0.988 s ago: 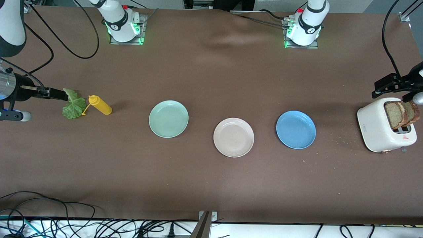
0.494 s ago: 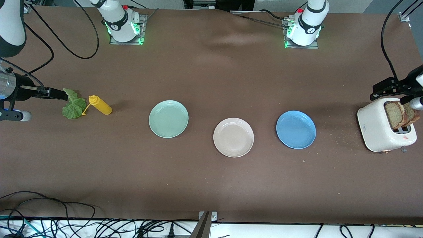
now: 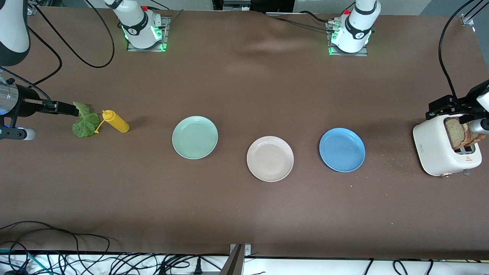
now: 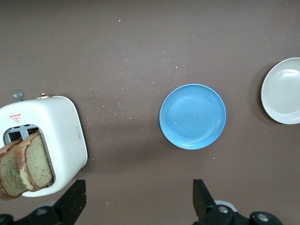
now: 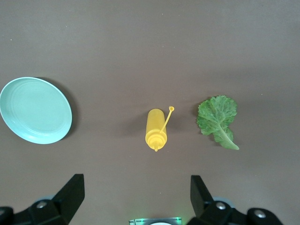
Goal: Make sandwich on beige plate with both arms
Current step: 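Lower the left gripper onto the bread slice in the toaster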
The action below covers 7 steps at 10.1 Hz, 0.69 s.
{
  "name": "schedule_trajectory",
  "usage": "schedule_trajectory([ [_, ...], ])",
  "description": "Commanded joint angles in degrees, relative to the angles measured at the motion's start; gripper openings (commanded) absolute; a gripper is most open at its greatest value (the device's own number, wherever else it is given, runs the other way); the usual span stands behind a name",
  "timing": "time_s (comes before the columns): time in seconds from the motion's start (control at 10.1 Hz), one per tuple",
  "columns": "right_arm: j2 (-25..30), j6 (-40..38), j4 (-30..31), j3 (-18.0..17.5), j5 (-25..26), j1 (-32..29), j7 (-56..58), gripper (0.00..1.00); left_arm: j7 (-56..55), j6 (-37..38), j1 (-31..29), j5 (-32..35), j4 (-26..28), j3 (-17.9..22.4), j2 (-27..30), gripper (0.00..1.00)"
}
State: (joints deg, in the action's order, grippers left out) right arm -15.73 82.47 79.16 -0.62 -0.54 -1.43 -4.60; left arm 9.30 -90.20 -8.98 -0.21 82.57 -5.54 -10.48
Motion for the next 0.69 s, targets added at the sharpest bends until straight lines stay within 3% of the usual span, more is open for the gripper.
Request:
schedule_trajectory([
  [0.0, 0.0, -0.9, -0.7, -0.4, 0.2, -0.4, 0.5, 1.0, 0.1, 0.9, -0.2, -0.8, -1.9, -0.1, -0.2, 1.0],
  [0.59, 0.0, -0.8, -0.7, -0.5, 0.1, -0.3, -0.1, 1.0, 0.3, 1.3, -0.2, -0.8, -2.1, -0.3, 0.5, 1.0],
])
